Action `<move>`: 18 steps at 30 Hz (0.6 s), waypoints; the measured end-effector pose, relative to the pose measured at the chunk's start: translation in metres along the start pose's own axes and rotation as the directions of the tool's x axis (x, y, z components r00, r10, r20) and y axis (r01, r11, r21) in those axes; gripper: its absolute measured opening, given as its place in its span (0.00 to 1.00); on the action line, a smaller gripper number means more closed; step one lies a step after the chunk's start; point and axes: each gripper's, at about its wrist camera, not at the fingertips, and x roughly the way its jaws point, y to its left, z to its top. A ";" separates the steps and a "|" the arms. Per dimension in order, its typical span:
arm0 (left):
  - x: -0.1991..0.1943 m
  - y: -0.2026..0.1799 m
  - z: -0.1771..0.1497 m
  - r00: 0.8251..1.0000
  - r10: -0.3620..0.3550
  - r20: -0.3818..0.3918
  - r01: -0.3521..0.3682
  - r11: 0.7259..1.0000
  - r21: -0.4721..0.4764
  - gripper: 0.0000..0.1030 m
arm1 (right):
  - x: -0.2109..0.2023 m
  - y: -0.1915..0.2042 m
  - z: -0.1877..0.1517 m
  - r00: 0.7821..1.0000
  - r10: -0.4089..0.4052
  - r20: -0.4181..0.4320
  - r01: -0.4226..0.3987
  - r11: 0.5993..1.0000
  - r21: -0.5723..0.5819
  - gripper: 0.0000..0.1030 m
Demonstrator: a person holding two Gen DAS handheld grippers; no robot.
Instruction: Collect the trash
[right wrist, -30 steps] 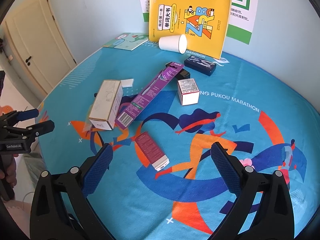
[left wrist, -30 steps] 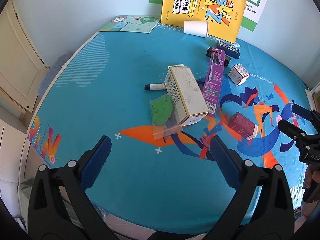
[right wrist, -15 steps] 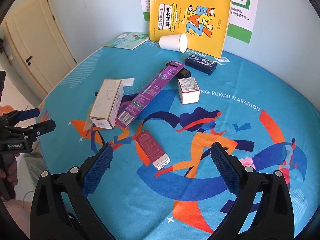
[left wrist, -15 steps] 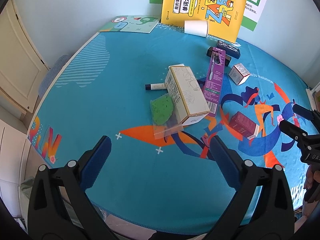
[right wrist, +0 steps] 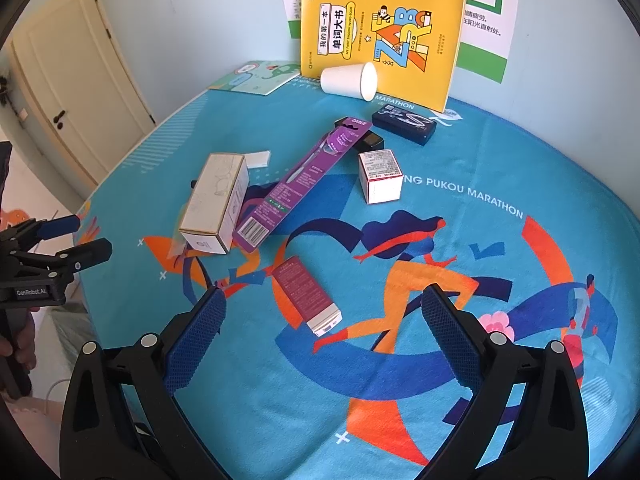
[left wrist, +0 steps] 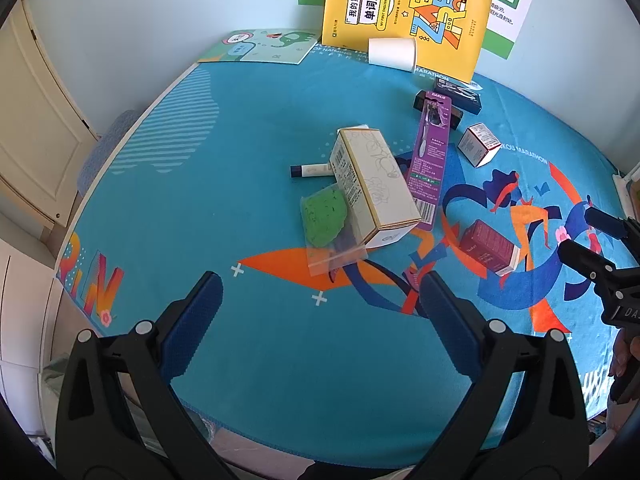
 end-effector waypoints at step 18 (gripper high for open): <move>0.000 -0.003 0.000 1.000 0.000 0.001 0.000 1.000 0.005 0.94 | 0.002 -0.002 -0.001 1.000 0.000 -0.002 0.000 1.000 0.005 0.94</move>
